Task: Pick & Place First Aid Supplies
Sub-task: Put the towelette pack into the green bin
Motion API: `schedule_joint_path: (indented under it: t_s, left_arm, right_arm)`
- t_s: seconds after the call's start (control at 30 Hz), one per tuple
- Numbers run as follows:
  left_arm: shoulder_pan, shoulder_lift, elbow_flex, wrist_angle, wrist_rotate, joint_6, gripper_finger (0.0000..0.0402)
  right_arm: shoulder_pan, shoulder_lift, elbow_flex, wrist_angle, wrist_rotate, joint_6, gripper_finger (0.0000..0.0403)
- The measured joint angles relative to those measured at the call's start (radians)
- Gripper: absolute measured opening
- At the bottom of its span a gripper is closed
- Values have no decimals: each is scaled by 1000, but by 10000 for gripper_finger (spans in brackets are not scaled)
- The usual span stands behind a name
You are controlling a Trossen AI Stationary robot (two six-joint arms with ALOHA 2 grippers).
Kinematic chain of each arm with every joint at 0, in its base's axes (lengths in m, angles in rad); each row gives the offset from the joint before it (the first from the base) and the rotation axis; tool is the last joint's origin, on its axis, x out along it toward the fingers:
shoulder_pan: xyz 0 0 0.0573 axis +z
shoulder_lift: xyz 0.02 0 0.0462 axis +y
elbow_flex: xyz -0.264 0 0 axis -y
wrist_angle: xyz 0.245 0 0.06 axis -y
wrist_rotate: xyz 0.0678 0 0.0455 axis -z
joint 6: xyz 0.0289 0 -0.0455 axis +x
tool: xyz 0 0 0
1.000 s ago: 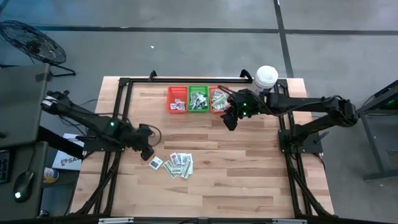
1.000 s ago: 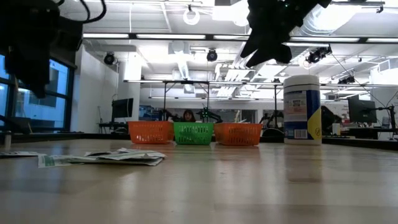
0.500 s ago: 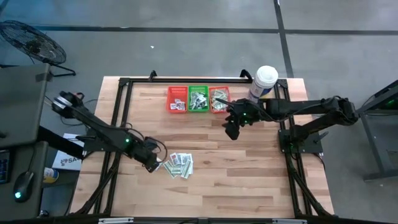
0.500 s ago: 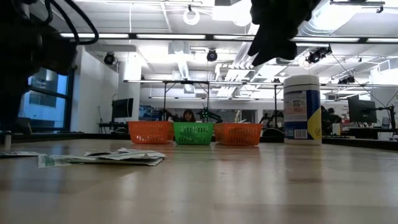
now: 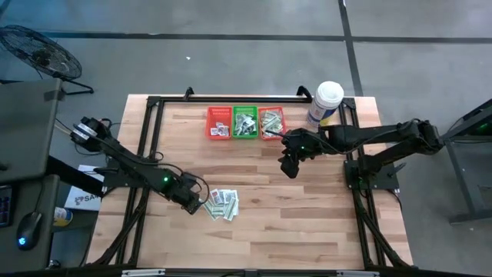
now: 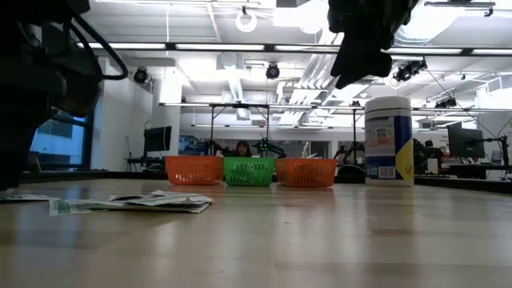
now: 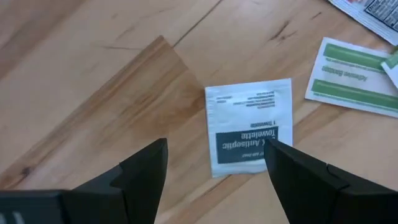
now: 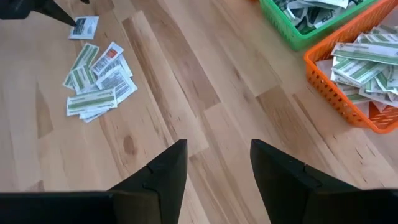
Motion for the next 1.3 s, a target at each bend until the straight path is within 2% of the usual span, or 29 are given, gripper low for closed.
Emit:
schedule_joint_path:
  t_s: [0.4, 0.77, 0.87, 1.13, 1.3]
  left_arm:
    - [0, 93, 5, 71, 28, -10, 262]
    - [0, 197, 22, 29, 41, -1, 255]
    - [0, 200, 25, 25, 34, 11, 231]
    - [0, 200, 24, 39, 51, -3, 140]
    - [0, 209, 49, 14, 53, -26, 102]
  right_arm:
    - [0, 0, 0, -22, 3, 11, 169]
    - [2, 0, 0, -31, 15, 11, 169]
    - [3, 0, 0, -34, 23, 12, 169]
    - [5, 0, 0, -36, 24, 19, 169]
    - [20, 0, 0, -36, 24, 23, 169]
